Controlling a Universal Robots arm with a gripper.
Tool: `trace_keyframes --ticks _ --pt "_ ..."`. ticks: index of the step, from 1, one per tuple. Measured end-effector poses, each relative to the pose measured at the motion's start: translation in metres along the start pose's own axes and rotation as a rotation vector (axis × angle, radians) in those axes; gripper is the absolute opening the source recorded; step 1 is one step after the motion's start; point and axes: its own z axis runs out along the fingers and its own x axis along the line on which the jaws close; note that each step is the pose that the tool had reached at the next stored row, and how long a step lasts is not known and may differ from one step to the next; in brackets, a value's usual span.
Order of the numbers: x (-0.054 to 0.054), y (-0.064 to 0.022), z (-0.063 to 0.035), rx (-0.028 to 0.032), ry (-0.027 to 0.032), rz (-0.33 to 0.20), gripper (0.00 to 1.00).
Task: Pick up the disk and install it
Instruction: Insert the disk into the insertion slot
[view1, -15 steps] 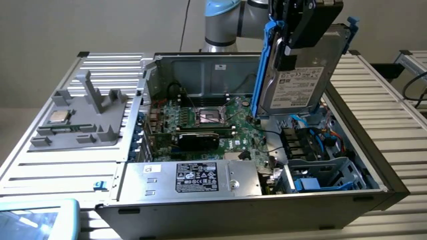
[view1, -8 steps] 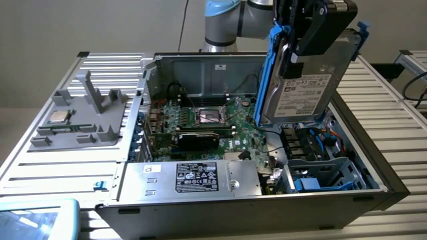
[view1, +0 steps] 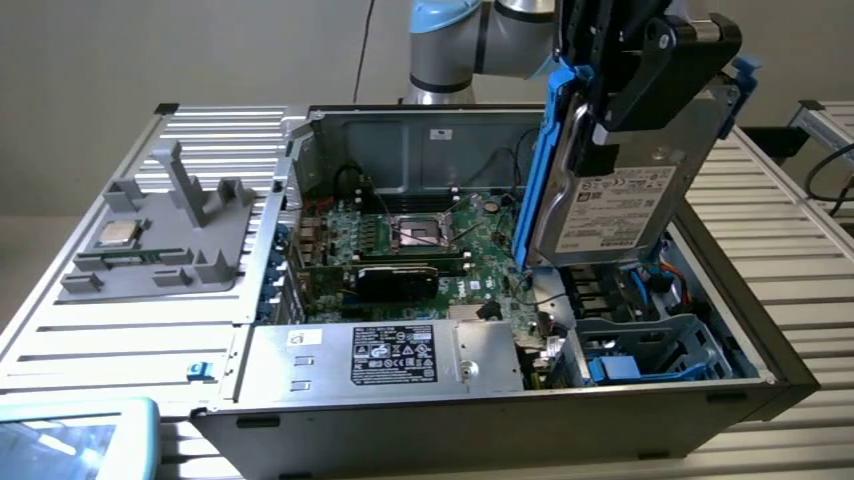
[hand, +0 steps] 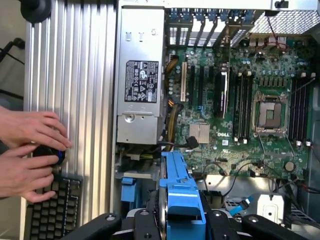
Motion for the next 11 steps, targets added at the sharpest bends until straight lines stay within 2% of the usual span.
trace_keyframes --ticks 11 --pt "0.023 -0.0059 0.0010 -0.0027 0.0000 0.001 0.37"
